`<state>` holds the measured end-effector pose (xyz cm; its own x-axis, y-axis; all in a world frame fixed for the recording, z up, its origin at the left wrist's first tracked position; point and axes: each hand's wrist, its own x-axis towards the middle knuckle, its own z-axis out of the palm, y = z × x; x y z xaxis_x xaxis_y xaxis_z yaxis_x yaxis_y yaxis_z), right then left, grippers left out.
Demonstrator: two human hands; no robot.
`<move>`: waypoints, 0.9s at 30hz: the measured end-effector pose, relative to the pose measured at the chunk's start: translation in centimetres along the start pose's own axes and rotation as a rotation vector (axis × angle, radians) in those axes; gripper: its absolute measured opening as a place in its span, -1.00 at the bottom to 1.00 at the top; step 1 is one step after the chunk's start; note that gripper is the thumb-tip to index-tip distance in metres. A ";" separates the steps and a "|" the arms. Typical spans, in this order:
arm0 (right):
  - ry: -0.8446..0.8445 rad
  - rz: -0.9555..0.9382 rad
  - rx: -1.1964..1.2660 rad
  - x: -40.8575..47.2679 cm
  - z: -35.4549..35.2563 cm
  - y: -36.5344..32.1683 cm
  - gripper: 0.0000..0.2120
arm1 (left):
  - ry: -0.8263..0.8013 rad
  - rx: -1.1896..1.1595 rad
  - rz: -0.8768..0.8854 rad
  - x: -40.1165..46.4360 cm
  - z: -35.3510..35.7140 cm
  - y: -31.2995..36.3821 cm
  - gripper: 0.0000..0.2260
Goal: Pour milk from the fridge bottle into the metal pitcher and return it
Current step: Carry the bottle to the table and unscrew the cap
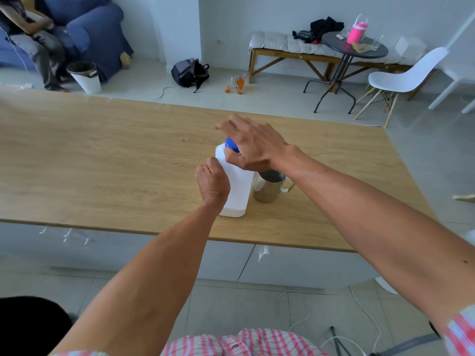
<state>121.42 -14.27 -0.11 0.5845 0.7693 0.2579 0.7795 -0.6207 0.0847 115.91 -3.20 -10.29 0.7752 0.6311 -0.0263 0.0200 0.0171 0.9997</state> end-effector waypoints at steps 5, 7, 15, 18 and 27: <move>-0.058 0.096 -0.106 0.5 -0.4 0.4 -0.45 | 0.006 0.022 -0.036 -0.2 0.1 0.1 -0.76; -0.078 0.042 -0.064 0.4 -0.5 0.5 -0.55 | 0.010 0.041 -0.037 0.0 0.0 0.1 -0.75; -0.038 -0.043 0.125 -1.4 -0.2 0.4 -0.66 | 0.010 0.038 0.000 -0.1 0.1 -0.1 -0.76; -0.039 -0.054 0.114 -1.2 -0.6 -0.1 -0.71 | 0.020 0.069 0.015 0.0 0.1 -0.1 -0.76; -0.117 -0.083 0.148 -1.2 -2.6 -0.8 -0.68 | 0.019 0.081 0.010 -0.5 -0.2 0.5 -0.76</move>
<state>119.53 -15.09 1.97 0.5321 0.8347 0.1420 0.8457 -0.5318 -0.0431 115.38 -3.40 -9.79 0.7634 0.6457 -0.0156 0.0642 -0.0518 0.9966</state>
